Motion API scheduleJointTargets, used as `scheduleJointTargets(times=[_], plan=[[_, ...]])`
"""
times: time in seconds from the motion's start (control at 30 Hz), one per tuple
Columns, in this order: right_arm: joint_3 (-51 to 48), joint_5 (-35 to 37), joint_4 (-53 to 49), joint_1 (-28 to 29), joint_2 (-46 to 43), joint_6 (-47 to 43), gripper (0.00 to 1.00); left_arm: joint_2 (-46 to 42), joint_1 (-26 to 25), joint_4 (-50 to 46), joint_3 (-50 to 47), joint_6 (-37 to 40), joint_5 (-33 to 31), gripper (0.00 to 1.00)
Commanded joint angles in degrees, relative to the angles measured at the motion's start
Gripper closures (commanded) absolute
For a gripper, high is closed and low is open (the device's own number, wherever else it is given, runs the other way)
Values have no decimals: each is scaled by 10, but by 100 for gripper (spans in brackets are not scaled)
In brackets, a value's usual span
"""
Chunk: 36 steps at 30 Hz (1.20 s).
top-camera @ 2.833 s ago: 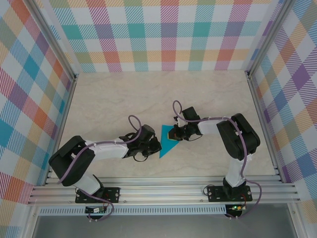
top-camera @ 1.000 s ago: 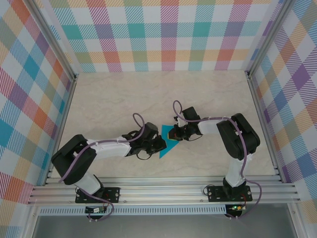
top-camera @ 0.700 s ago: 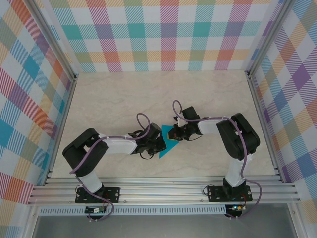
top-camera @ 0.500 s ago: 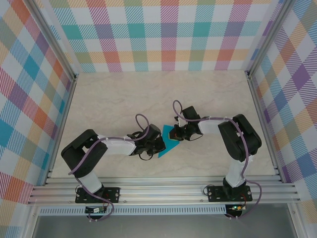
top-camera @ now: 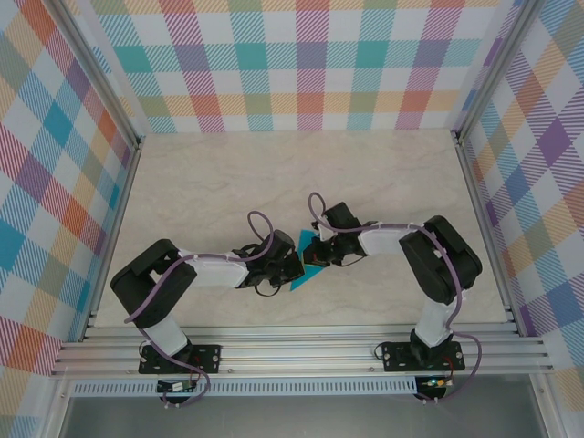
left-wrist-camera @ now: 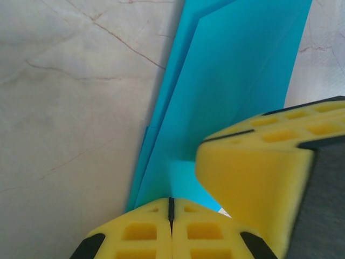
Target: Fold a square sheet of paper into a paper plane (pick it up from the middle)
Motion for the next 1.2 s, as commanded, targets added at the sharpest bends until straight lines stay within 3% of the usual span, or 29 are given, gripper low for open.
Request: scheduleJointTargets(times=[0.0, 0.07, 0.5, 0.93, 1.07, 1.17], plan=[[-15, 41, -2, -2, 15, 6, 98, 16, -3, -52, -21, 1, -9, 95], [-15, 68, -14, -11, 19, -3, 98, 12, -3, -56, -23, 2, -13, 95], [62, 35, 11, -144, 84, -30, 97, 12, -3, -59, -28, 16, 1, 96], [133, 31, -76, -176, 58, -64, 94, 12, -8, -55, -30, 26, 19, 95], [113, 15, -101, -176, 1, -51, 87, 8, -12, -42, -21, 16, 29, 94], [70, 8, -111, -174, -47, -20, 76, -1, -16, -22, -11, -7, 41, 91]])
